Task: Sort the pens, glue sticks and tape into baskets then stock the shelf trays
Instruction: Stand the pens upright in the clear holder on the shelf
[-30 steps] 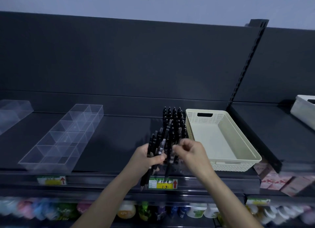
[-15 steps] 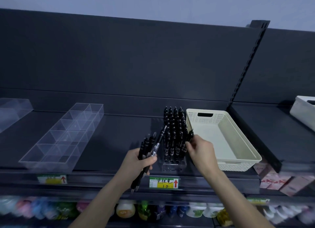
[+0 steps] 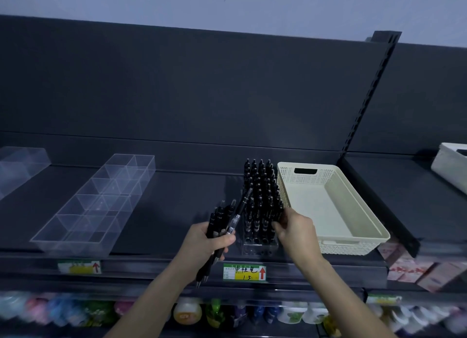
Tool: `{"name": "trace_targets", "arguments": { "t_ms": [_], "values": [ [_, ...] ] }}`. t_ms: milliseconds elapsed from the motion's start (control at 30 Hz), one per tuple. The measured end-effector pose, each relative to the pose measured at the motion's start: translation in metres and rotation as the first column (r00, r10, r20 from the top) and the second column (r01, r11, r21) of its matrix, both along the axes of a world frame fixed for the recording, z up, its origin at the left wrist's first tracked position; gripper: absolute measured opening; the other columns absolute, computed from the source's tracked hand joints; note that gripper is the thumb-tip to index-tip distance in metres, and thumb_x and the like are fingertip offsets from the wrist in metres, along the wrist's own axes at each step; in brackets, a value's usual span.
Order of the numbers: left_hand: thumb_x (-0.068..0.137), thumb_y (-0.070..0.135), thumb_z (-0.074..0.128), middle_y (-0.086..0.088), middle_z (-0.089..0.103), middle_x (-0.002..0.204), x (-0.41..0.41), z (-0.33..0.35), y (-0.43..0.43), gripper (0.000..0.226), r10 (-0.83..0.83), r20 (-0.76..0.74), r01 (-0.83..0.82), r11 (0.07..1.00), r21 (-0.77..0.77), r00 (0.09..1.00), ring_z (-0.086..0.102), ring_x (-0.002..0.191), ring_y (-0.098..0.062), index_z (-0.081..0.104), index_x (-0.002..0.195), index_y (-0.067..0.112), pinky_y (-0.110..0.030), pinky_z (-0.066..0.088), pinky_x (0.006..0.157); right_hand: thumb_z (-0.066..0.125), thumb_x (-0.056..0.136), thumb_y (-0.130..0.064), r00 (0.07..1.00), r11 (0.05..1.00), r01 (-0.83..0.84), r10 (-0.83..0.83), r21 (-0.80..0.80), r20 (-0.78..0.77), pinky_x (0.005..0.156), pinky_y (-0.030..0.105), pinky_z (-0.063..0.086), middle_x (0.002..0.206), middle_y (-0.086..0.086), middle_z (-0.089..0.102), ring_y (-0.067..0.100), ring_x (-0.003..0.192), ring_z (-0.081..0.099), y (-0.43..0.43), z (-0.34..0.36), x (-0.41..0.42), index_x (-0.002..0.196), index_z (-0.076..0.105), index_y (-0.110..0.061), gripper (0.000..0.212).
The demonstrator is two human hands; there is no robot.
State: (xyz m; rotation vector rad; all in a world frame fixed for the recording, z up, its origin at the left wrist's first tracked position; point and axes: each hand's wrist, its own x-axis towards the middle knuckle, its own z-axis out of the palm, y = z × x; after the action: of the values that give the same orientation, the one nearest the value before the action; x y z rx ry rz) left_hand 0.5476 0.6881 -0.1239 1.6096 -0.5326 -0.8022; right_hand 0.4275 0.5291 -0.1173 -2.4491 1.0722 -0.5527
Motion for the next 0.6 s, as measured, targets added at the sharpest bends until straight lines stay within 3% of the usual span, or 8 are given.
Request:
{"name": "trace_targets", "arguments": {
  "t_ms": [67,167,300,367,467,533,600],
  "values": [
    [0.079,0.007,0.070,-0.004,0.061,0.057,0.001,0.000,0.000,0.018,0.002,0.002,-0.002,1.000,-0.008,1.000,0.055,0.050,-0.013,0.064,0.089,-0.008,-0.023,0.047,0.053,0.061,0.087,-0.017,0.995,1.000,0.029,-0.030,0.012,0.093,0.076,0.028,0.047,0.091,0.006,0.069,0.024,0.083,0.062,0.003,0.004,-0.005,0.112,0.058,-0.008,0.026],
    [0.079,0.004,0.070,-0.002,0.061,0.056,-0.001,0.002,-0.002,0.007,-0.016,-0.007,0.016,0.999,-0.032,1.000,0.056,0.049,-0.010,0.066,0.081,-0.002,-0.021,0.047,0.051,0.062,0.087,-0.016,0.953,0.999,0.012,-0.023,0.037,0.301,0.069,0.024,0.045,0.074,-0.004,0.062,0.014,0.068,0.057,0.019,0.016,-0.008,0.092,0.064,-0.015,0.006],
    [0.078,0.001,0.070,0.002,0.061,0.055,-0.008,0.007,-0.009,0.004,-0.054,0.009,0.055,0.996,-0.070,0.998,0.057,0.050,-0.008,0.067,0.077,0.003,-0.020,0.048,0.050,0.065,0.085,-0.019,0.925,0.948,-0.159,0.044,0.277,0.377,0.060,0.012,0.043,0.065,-0.011,0.060,0.004,0.062,0.054,0.039,0.029,0.003,0.071,0.062,-0.024,0.015],
    [0.077,0.002,0.071,0.001,0.061,0.056,-0.012,0.010,-0.010,0.007,-0.088,0.031,0.090,0.993,-0.071,0.996,0.057,0.052,-0.009,0.066,0.075,0.005,-0.022,0.048,0.051,0.064,0.086,-0.020,0.928,0.874,-0.218,0.047,0.435,0.370,0.054,0.018,0.041,0.058,-0.007,0.054,0.007,0.052,0.048,0.042,0.031,0.008,0.066,0.059,-0.019,0.020],
    [0.079,0.003,0.070,0.001,0.060,0.055,-0.014,0.012,-0.011,0.013,-0.132,0.020,0.133,0.989,-0.062,0.991,0.056,0.050,-0.009,0.063,0.070,0.009,-0.022,0.047,0.051,0.056,0.090,-0.009,0.881,0.654,-0.343,-0.025,0.674,0.472,0.041,0.021,0.035,0.055,0.004,0.050,0.008,0.043,0.044,0.041,0.031,0.007,0.066,0.052,-0.008,0.025],
    [0.080,0.006,0.069,-0.001,0.062,0.059,-0.013,0.012,-0.010,0.011,-0.159,-0.001,0.158,0.985,-0.069,0.987,0.058,0.053,-0.011,0.063,0.072,0.009,-0.023,0.048,0.053,0.052,0.090,-0.001,0.842,0.535,-0.422,-0.068,0.732,0.535,0.039,0.020,0.036,0.057,0.005,0.056,0.008,0.044,0.046,0.040,0.033,0.005,0.069,0.052,-0.004,0.021],
    [0.081,0.007,0.068,-0.004,0.066,0.065,-0.011,0.011,-0.010,0.007,-0.171,-0.034,0.167,0.981,-0.094,0.985,0.061,0.057,-0.014,0.065,0.075,0.007,-0.024,0.049,0.055,0.053,0.089,0.001,0.815,0.488,-0.455,-0.108,0.745,0.569,0.040,0.019,0.038,0.061,0.005,0.060,0.008,0.047,0.048,0.039,0.033,0.005,0.069,0.051,-0.005,0.021]
  ]
}}
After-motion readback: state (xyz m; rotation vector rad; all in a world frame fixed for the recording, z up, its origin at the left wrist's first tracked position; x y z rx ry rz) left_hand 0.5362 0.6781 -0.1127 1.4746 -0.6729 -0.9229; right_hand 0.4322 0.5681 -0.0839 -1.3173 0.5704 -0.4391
